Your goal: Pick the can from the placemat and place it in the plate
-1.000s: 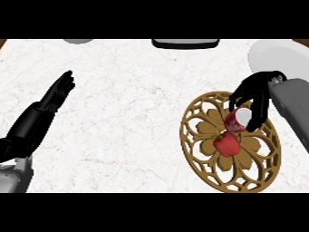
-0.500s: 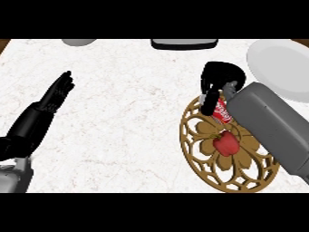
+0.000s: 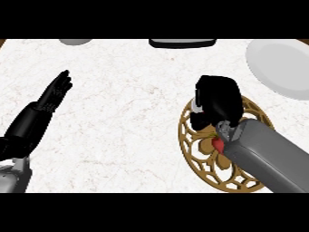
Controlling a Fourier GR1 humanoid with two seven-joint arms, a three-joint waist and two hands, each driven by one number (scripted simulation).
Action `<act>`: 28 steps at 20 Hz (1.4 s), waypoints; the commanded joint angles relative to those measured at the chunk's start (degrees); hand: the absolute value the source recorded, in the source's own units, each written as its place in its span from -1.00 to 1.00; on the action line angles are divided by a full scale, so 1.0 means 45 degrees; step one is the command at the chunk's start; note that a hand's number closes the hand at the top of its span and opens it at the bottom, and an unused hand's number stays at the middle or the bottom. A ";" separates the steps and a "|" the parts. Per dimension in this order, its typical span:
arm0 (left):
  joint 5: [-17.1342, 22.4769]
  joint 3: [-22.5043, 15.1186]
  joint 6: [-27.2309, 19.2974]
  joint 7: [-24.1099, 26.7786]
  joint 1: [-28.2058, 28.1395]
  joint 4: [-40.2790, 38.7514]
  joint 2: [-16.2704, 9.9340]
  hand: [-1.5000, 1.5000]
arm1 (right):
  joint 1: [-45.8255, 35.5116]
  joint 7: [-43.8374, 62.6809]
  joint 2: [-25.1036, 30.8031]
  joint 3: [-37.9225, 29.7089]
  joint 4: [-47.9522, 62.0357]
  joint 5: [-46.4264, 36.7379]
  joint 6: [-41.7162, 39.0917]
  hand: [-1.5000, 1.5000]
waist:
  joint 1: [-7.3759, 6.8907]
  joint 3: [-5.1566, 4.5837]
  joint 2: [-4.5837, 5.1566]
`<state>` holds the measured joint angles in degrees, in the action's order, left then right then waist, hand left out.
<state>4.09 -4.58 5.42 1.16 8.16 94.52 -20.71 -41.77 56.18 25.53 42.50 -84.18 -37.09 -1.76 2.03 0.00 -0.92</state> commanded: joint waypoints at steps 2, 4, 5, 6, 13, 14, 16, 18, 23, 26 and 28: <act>0.0069 0.0224 0.0424 0.0315 0.0017 0.0042 -0.0111 0.00 | 0.0419 0.2254 0.0095 -0.0575 -0.2508 -0.1525 0.0024 1.00 | -0.0283 -0.0006 0.0115; 0.0242 0.0391 0.0660 0.0230 -0.0131 0.0025 -0.0232 0.00 | 0.1149 0.2434 0.0481 -0.0697 -0.2964 -0.2411 0.0370 1.00 | -0.0294 -0.0005 0.0132; 0.0144 0.0290 0.0495 -0.0235 0.0719 -0.0302 -0.0030 0.00 | 0.0647 0.1928 0.1176 -0.1617 -0.2993 -0.1930 -0.0343 1.00 | -0.0224 -0.0004 0.0151; -0.0398 0.0006 0.0003 0.0491 0.0430 -0.0681 0.0473 0.00 | 0.1480 0.1876 0.1649 -0.1665 -0.3509 -0.2281 0.0169 1.00 | -0.0118 -0.0004 0.0148; -0.0509 -0.0086 0.0133 -0.0524 0.0940 -0.0220 0.0751 0.00 | 0.1946 0.0022 0.2412 -0.4231 -0.2984 -0.2495 0.0131 1.00 | -0.0354 0.0003 0.0198; -0.0431 -0.0083 0.0484 0.0158 0.0328 0.0047 0.0615 0.00 | 0.1040 -0.0301 0.2112 -0.4788 -0.1691 -0.2232 -0.0033 1.00 | -0.0511 0.0000 0.0218; -0.0289 0.0493 0.0899 0.0930 0.0362 -0.0886 0.0354 0.00 | 0.1441 -0.1011 0.1880 -0.5116 -0.0925 -0.2571 0.0756 1.00 | -0.0491 -0.0001 0.0236; -0.0359 0.0147 0.0773 -0.0039 -0.0543 0.0780 0.0515 0.00 | 0.1875 -0.1945 0.1660 -0.5521 -0.0339 -0.2702 0.1441 1.00 | -0.0559 0.0005 0.0207; -0.0716 0.0193 0.0820 0.0849 -0.0062 -0.0444 0.0789 0.00 | 0.1667 -0.4608 0.1770 -0.7186 0.2475 -0.2229 0.3516 1.00 | -0.0583 0.0007 0.0258; -0.0889 0.0038 0.0588 0.0200 0.0556 -0.0365 0.1080 0.00 | 0.1022 -0.6250 0.1588 -0.8006 0.4868 -0.1961 0.4619 1.00 | -0.0686 0.0015 0.0302; -0.0361 0.0670 0.1278 0.0124 0.0406 -0.0001 0.0332 0.00 | 0.0615 -0.7095 0.2121 -0.8662 0.5962 -0.1858 0.4884 1.00 | -0.0737 0.0016 0.0293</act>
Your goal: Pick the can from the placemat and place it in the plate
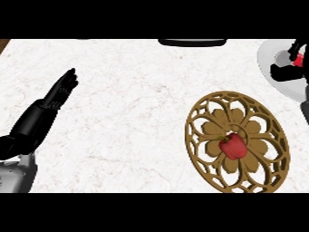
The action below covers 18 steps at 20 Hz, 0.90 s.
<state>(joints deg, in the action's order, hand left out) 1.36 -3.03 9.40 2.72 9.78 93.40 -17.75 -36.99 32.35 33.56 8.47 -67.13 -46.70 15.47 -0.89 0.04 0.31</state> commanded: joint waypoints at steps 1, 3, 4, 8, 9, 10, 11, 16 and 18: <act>-0.0133 -0.0280 -0.0194 -0.0816 0.0172 0.0561 0.0412 0.00 | -0.0890 -0.2020 -0.0010 -0.1048 0.3130 -0.0099 0.1458 1.00 | -0.0110 0.0006 0.0020; -0.0284 -0.0007 0.0039 0.0187 0.0165 -0.0049 0.0199 0.00 | -0.1120 -0.3206 0.0609 -0.1782 0.4209 0.0495 0.1371 1.00 | -0.0081 0.0002 0.0038; 0.0703 0.0755 0.0723 -0.0740 0.0695 0.0011 -0.0264 0.00 | -0.1440 -0.2874 0.0056 -0.1493 0.4503 -0.0148 0.1608 1.00 | -0.0041 -0.0002 0.0002; -0.0206 -0.0069 -0.0062 -0.0737 0.0753 0.0154 0.0519 0.00 | -0.2246 -0.4182 0.0675 -0.2012 0.7391 0.0047 0.1209 1.00 | -0.0169 0.0010 0.0086; 0.0179 0.0197 0.0335 -0.0613 0.0270 0.0361 0.0280 0.00 | -0.1912 -0.4716 0.0256 -0.2390 0.7863 0.0396 0.1929 1.00 | -0.0187 0.0011 0.0069; -0.0105 -0.0159 0.0327 -0.0635 0.0078 0.0608 0.0302 0.00 | -0.2193 -0.4602 0.0392 -0.2624 0.8410 0.0687 0.1303 1.00 | -0.0322 0.0020 0.0111; -0.0197 -0.0009 0.0172 -0.0388 0.0127 0.0313 0.0347 0.00 | -0.2429 -0.4463 0.0716 -0.2923 0.8951 0.0761 0.1152 1.00 | -0.0349 0.0020 0.0145; -0.0118 -0.0070 0.0192 -0.0972 0.0782 0.0714 0.0450 0.00 | -0.2845 -0.5172 0.0721 -0.3313 1.1190 0.0731 0.1181 -1.00 | -0.0556 0.0046 0.0236; -0.0377 -0.0273 0.0285 -0.0460 0.0408 0.0209 0.0563 0.00 | -0.3016 -0.5597 0.0332 -0.3453 1.1645 0.0671 0.2095 -1.00 | -0.0558 0.0042 0.0251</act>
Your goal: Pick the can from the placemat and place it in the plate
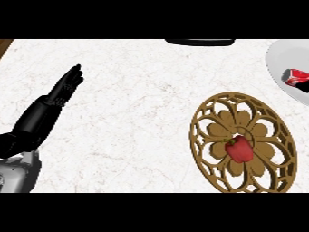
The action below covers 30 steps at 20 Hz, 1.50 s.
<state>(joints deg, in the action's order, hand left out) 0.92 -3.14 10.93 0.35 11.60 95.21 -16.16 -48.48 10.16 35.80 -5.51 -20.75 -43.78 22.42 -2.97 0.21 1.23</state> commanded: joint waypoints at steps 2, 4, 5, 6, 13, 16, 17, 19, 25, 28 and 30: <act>-0.0236 -0.0375 -0.0186 -0.0474 -0.0057 0.0694 0.0275 0.00 | 0.0062 -0.2024 0.0551 -0.0865 0.1329 0.0490 0.0841 -1.00 | -0.0210 0.0042 0.0085; -0.0602 -0.0534 -0.0403 0.0045 -0.0014 0.0223 0.0555 0.00 | -0.0179 -0.2623 0.0094 -0.1075 0.1361 0.0682 0.1319 -1.00 | -0.0096 0.0025 0.0068; -0.0360 -0.0233 -0.0312 0.0260 -0.0033 -0.0228 0.0526 0.00 | 0.0124 -0.3549 0.0276 -0.1378 0.1287 0.1029 0.1312 -1.00 | 0.0022 0.0022 0.0059; -0.0644 -0.0369 -0.0370 0.0338 -0.0585 0.0023 0.0465 0.00 | -0.0093 -0.3472 0.0148 -0.1449 0.1425 0.1036 0.1482 -1.00 | 0.0001 0.0009 -0.0005; -0.0317 0.0032 -0.0034 0.0021 -0.0086 -0.0103 0.0189 0.00 | -0.0016 -0.6922 -0.0196 -0.3342 0.0876 0.3258 0.0881 -1.00 | 0.0155 0.0029 -0.0061; -0.0336 0.0228 -0.0109 0.0086 -0.0007 -0.0103 0.0134 0.00 | -0.0426 -0.7397 -0.0088 -0.4427 0.0811 0.4638 -0.0906 -1.00 | 0.0296 0.0014 -0.0129; -0.0171 0.0331 -0.0003 0.0206 -0.0149 -0.0154 0.0117 0.00 | -0.0539 -0.7505 -0.0155 -0.4802 0.0806 0.5090 -0.1301 -1.00 | 0.0285 0.0010 -0.0133; 0.0112 0.0632 0.0403 0.0251 -0.0663 0.0074 -0.0323 0.00 | -0.0431 -0.7803 0.0126 -0.5585 0.0787 0.6011 -0.2307 -1.00 | 0.0309 0.0001 -0.0196; -0.0112 0.0476 0.0251 0.0207 -0.0286 -0.0208 0.0032 0.00 | 0.0300 -0.8465 0.1505 -0.6970 0.1003 0.7731 -0.5341 -1.00 | 0.0528 -0.0016 -0.0185; -0.0114 0.0682 0.0343 0.0644 -0.1197 0.0148 -0.0026 0.00 | 0.1336 -0.9086 0.2032 -0.7112 0.1061 0.8057 -0.6404 -1.00 | 0.0485 -0.0025 -0.0205; -0.0417 0.0684 0.0180 0.0499 0.0142 -0.1089 0.0167 0.00 | 0.1186 -0.8602 0.2595 -0.7015 0.1026 0.8137 -0.7146 -1.00 | 0.0574 -0.0029 -0.0189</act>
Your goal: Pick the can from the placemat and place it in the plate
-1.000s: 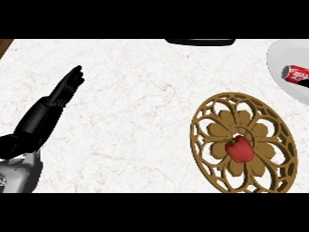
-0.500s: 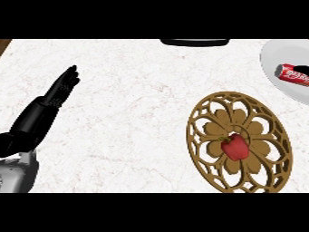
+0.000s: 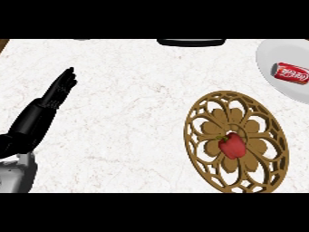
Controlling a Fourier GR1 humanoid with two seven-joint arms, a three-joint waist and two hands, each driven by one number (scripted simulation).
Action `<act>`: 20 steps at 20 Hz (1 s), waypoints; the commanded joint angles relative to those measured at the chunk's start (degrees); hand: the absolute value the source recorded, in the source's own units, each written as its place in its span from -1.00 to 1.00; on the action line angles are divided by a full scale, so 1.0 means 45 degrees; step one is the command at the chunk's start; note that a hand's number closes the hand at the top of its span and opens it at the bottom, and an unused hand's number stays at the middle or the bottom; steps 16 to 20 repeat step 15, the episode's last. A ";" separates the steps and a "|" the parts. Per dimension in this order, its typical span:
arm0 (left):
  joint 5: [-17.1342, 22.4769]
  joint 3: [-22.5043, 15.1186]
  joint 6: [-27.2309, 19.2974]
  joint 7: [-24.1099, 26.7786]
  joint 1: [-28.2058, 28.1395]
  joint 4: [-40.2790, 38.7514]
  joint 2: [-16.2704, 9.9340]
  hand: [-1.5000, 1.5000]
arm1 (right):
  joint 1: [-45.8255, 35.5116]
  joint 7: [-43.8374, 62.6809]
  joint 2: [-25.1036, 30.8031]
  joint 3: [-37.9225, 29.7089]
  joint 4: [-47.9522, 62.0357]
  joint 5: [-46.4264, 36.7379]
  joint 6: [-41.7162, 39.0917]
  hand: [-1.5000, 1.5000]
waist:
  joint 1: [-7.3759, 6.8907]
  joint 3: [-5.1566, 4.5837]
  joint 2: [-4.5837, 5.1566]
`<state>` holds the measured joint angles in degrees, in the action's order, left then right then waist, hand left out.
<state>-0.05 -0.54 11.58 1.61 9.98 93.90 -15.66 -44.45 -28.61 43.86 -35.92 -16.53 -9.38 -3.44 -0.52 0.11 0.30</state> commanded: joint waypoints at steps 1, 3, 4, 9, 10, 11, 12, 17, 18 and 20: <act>-0.0173 -0.0082 -0.0129 -0.0577 0.0163 0.0392 0.0181 0.00 | 0.0630 -0.0102 0.0960 -0.0274 -0.0335 0.0676 -0.1745 -1.00 | 0.0063 -0.0013 -0.0051; -0.0172 0.0145 0.0018 -0.0029 0.0182 -0.0041 0.0120 0.00 | 0.1425 -0.0903 0.1195 -0.0209 -0.0173 0.0651 -0.2183 -1.00 | 0.0036 -0.0009 -0.0021; -0.0001 0.0238 0.0238 0.0123 -0.0132 0.0021 0.0061 0.00 | 0.1466 -0.0845 0.1345 -0.0454 0.0019 0.0956 -0.2431 -1.00 | -0.0008 -0.0007 -0.0014; -0.0593 -0.0494 -0.0321 -0.0693 0.0024 0.0608 0.0860 0.00 | 0.2072 -0.1513 0.2014 -0.0325 0.0202 0.0980 -0.3094 -1.00 | -0.0074 0.0006 0.0015; 0.0110 0.0562 0.0390 -0.0355 0.0724 -0.0439 0.0155 0.00 | 0.1938 -0.0648 0.2063 -0.0223 -0.0360 0.1189 -0.3271 -1.00 | 0.0059 -0.0016 -0.0029; 0.0297 0.0283 0.0511 -0.1285 -0.0322 0.1363 0.0082 0.00 | 0.2649 -0.1494 0.2082 -0.0251 -0.0053 0.1110 -0.3414 -1.00 | -0.0045 -0.0003 -0.0035; -0.0128 0.0103 0.0283 -0.0627 -0.0933 0.1301 0.0345 0.00 | 0.2844 -0.1319 0.1716 0.0031 -0.0670 0.1123 -0.3367 -1.00 | 0.0031 -0.0019 -0.0067; -0.0410 0.0243 0.0284 -0.0150 0.0079 0.0082 0.0430 0.00 | 0.3200 -0.1427 0.2202 0.0027 -0.0796 0.1405 -0.4327 -1.00 | 0.0100 -0.0020 -0.0055; -0.0410 0.0243 0.0284 -0.0150 0.0079 0.0082 0.0430 0.00 | 0.3200 -0.1427 0.2202 0.0027 -0.0796 0.1405 -0.4327 -1.00 | 0.0100 -0.0020 -0.0055; -0.0410 0.0243 0.0284 -0.0150 0.0079 0.0082 0.0430 0.00 | 0.3200 -0.1427 0.2202 0.0027 -0.0796 0.1405 -0.4327 -1.00 | 0.0100 -0.0020 -0.0055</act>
